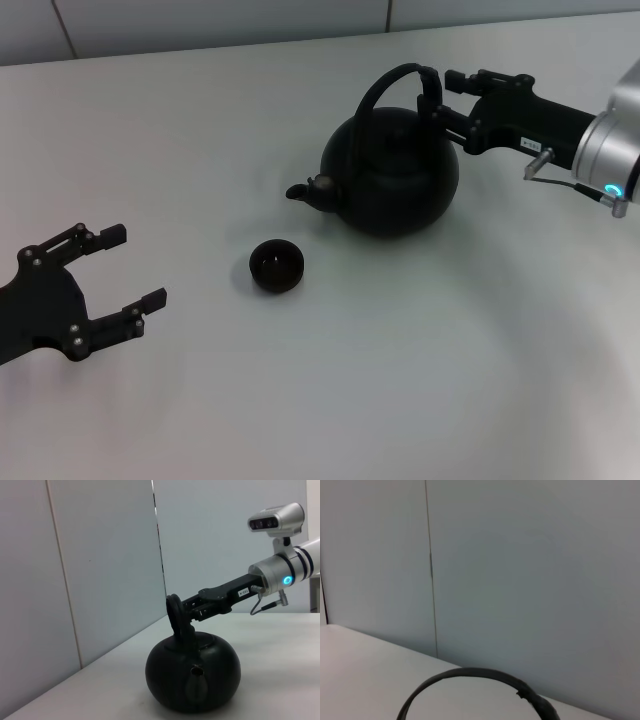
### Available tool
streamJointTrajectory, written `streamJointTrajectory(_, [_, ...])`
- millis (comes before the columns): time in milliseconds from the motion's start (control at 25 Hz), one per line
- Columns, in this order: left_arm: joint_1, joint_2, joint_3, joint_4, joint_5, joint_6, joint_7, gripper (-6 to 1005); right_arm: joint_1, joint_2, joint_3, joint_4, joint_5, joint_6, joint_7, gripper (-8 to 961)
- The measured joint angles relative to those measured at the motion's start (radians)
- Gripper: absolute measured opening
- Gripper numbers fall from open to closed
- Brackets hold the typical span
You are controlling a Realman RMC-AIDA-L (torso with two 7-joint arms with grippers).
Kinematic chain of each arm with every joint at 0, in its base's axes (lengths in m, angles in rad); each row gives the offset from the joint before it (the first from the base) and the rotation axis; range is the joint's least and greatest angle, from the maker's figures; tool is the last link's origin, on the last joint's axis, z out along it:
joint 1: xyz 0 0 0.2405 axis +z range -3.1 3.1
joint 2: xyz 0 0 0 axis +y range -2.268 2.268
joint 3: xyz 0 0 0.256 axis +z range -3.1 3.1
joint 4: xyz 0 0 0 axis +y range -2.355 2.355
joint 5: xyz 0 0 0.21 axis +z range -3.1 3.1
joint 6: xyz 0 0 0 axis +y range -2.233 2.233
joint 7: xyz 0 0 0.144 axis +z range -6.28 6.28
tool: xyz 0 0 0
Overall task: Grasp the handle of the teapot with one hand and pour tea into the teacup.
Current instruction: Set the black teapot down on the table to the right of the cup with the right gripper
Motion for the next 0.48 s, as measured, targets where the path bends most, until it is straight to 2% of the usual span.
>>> streamJointTrajectory(200, [0.0,0.0,0.001,0.0,0.0,0.0,0.0,812,-0.022,0.0,0.001,0.0,0.047,-0.028,-0.039,560])
streamJointTrajectory(360, [0.0,0.0,0.003,0.0,0.0,0.0,0.0,812,-0.044,0.001,0.001,-0.001,0.054,-0.058,-0.069,679])
streamJointTrajectory(400, [0.0,0.002,0.007,0.0,0.001,-0.003,0.0,812,-0.08,0.002,0.001,-0.002,0.061,-0.107,-0.083,709])
streamJointTrajectory(480, [0.001,0.004,0.008,0.0,0.001,-0.003,-0.001,812,-0.093,0.003,0.003,-0.002,0.064,-0.128,-0.086,709])
